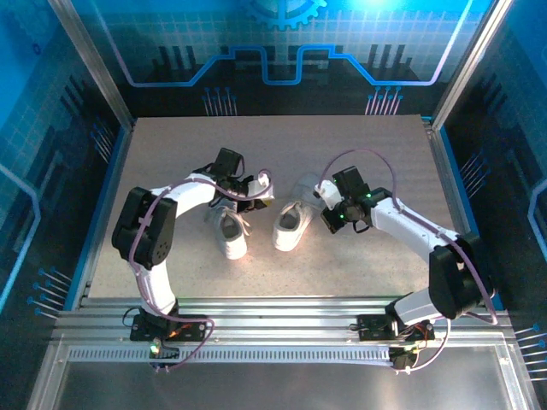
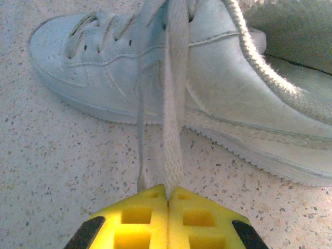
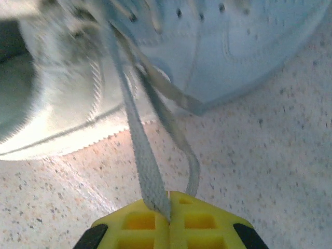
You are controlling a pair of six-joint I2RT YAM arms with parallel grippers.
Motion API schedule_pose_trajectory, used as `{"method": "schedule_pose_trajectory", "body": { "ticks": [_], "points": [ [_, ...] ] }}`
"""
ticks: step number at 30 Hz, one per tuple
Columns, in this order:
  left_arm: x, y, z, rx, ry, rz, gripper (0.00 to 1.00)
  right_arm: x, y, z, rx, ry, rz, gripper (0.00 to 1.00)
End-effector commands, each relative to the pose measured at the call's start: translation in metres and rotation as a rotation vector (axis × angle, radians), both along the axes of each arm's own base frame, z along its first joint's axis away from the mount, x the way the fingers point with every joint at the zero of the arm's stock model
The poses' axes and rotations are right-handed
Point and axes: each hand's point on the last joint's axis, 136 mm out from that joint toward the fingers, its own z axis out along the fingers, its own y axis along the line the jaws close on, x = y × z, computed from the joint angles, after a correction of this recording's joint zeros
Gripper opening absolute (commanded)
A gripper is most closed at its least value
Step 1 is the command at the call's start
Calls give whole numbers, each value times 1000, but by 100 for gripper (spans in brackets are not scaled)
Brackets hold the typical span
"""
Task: Tie the shoes
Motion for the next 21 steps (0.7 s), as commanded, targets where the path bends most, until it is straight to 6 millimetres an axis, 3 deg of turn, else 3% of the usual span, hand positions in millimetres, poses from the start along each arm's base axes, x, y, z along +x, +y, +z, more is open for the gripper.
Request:
{"method": "schedule_pose_trajectory", "body": {
  "ticks": [1,21],
  "points": [
    [3,6,17,-7,-3,33,0,-8,-17,-3,-75,80,-49,0],
    [7,41,1,23,-11,156,0,-14,-34,-7,-97,180,-107,0]
  ]
}}
